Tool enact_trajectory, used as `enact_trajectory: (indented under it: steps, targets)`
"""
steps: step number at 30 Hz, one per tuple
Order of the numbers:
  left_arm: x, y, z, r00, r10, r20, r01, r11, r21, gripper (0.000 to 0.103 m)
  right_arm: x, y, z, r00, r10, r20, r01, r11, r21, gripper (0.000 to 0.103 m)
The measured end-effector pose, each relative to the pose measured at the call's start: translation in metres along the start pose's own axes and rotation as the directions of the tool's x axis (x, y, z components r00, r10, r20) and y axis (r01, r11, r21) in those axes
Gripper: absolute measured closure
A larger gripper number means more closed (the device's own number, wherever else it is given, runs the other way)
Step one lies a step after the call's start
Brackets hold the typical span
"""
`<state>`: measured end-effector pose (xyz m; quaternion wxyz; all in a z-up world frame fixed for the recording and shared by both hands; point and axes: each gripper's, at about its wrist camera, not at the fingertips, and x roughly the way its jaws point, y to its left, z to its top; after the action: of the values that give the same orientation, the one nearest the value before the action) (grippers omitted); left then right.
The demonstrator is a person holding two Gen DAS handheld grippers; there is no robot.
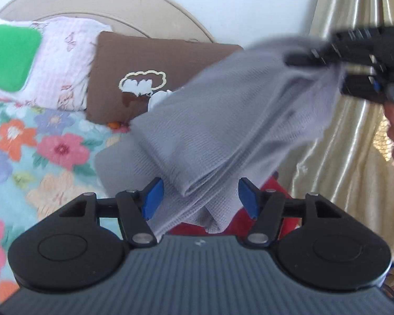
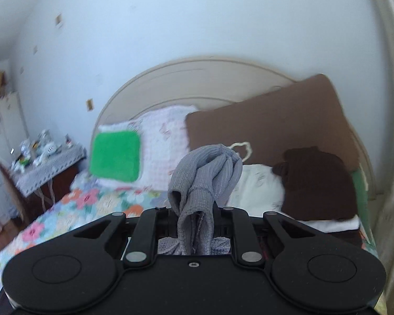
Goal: Fold clothes
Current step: 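Carry the folded sweatshirt with both grippers onto the clothes stack, then lower the sweatshirt onto the stack and open both grippers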
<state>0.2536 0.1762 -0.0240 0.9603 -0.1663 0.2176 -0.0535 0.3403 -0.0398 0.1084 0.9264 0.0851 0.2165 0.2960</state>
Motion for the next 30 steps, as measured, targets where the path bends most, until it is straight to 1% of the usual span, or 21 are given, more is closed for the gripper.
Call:
enact_trajectory:
  steps: [2,3,5,7,9,12,15,16,17,18,19,20,21,22,24,25,26,27,28,29,30]
  targets:
    - [0.031,0.003,0.011,0.999,-0.007,-0.052,0.005,1.000,-0.023,0.043,0.006,-0.045,-0.014,0.996,-0.085,0.013,0.083,0.990,0.113,0.083]
    - [0.044,0.006,0.014,0.996,-0.014,-0.093,0.009,0.999,-0.053,0.043,0.011,-0.065,-0.027,0.991,-0.136,0.005,0.134,0.981,0.139,0.083]
    - [0.063,0.010,0.017,0.989,-0.032,-0.145,0.018,0.995,-0.097,0.043,0.022,-0.104,-0.059,0.967,-0.250,-0.052,0.255,0.950,0.180,0.083]
    - [0.075,0.011,0.019,0.985,-0.036,-0.166,0.018,0.993,-0.113,0.043,0.028,-0.144,-0.087,0.935,-0.340,-0.102,0.355,0.901,0.251,0.082]
    - [0.082,0.008,0.020,0.985,-0.029,-0.169,0.012,0.995,-0.102,0.043,0.025,-0.170,-0.106,0.933,-0.347,-0.094,0.359,0.884,0.301,0.082]
    - [0.092,0.000,0.020,0.984,-0.026,-0.178,0.011,0.997,-0.082,0.041,0.023,-0.188,-0.117,0.945,-0.312,-0.096,0.325,0.882,0.340,0.082]
    - [0.105,-0.005,0.020,0.982,-0.034,-0.184,0.018,0.996,-0.090,0.041,0.025,-0.190,-0.116,0.957,-0.274,-0.094,0.289,0.910,0.298,0.081]
    - [0.111,-0.008,0.018,0.981,-0.022,-0.192,0.007,0.997,-0.081,0.041,0.027,-0.190,-0.115,0.958,-0.268,-0.102,0.286,0.915,0.284,0.080]
    - [0.117,-0.011,0.015,0.979,-0.005,-0.204,-0.009,0.998,-0.070,0.041,0.029,-0.191,-0.114,0.958,-0.265,-0.112,0.287,0.917,0.276,0.077]
    - [0.124,-0.014,0.011,0.973,0.031,-0.227,-0.043,0.998,-0.048,0.040,0.031,-0.192,-0.113,0.952,-0.276,-0.131,0.302,0.913,0.273,0.070]
    - [0.131,-0.016,0.006,0.966,0.067,-0.250,-0.075,0.997,-0.025,0.038,0.031,-0.189,-0.112,0.929,-0.333,-0.163,0.366,0.897,0.250,0.064]
    - [0.137,-0.018,0.002,0.959,0.095,-0.266,-0.100,0.995,-0.008,0.038,0.031,-0.182,-0.110,0.888,-0.414,-0.199,0.451,0.868,0.208,0.046]
    - [0.137,-0.016,0.000,0.959,0.095,-0.266,-0.102,0.995,-0.011,0.038,0.030,-0.175,-0.108,0.840,-0.492,-0.231,0.531,0.831,0.163,0.033]
    - [0.138,-0.014,-0.003,0.959,0.096,-0.266,-0.104,0.994,-0.015,0.038,0.028,-0.164,-0.107,0.810,-0.543,-0.219,0.573,0.813,0.105,0.033]
    - [0.138,-0.010,-0.008,0.959,0.097,-0.265,-0.107,0.994,-0.023,0.037,0.021,-0.138,-0.106,0.782,-0.608,-0.136,0.611,0.791,-0.023,0.033]
    - [0.138,-0.007,-0.011,0.959,0.097,-0.268,-0.110,0.993,-0.032,0.036,0.016,-0.126,-0.104,0.801,-0.592,-0.087,0.591,0.806,-0.046,0.034]
    - [0.139,-0.003,-0.012,0.955,0.091,-0.281,-0.112,0.992,-0.060,0.035,0.009,-0.116,-0.103,0.838,-0.545,-0.035,0.543,0.838,-0.045,0.034]
    - [0.140,0.001,-0.013,0.953,0.081,-0.292,-0.112,0.990,-0.090,0.035,0.006,-0.108,-0.102,0.869,-0.495,0.002,0.494,0.868,-0.042,0.034]
    - [0.140,0.005,-0.014,0.951,0.075,-0.299,-0.113,0.987,-0.110,0.033,0.007,-0.102,-0.100,0.899,-0.437,0.012,0.437,0.898,-0.043,0.034]
    - [0.140,0.008,-0.015,0.950,0.072,-0.304,-0.114,0.985,-0.126,0.033,0.014,-0.099,-0.101,0.918,-0.396,-0.003,0.395,0.917,-0.047,0.034]
    - [0.140,0.008,-0.016,0.950,0.075,-0.303,-0.117,0.985,-0.125,0.032,0.023,-0.097,-0.103,0.929,-0.368,-0.028,0.366,0.929,-0.052,0.034]
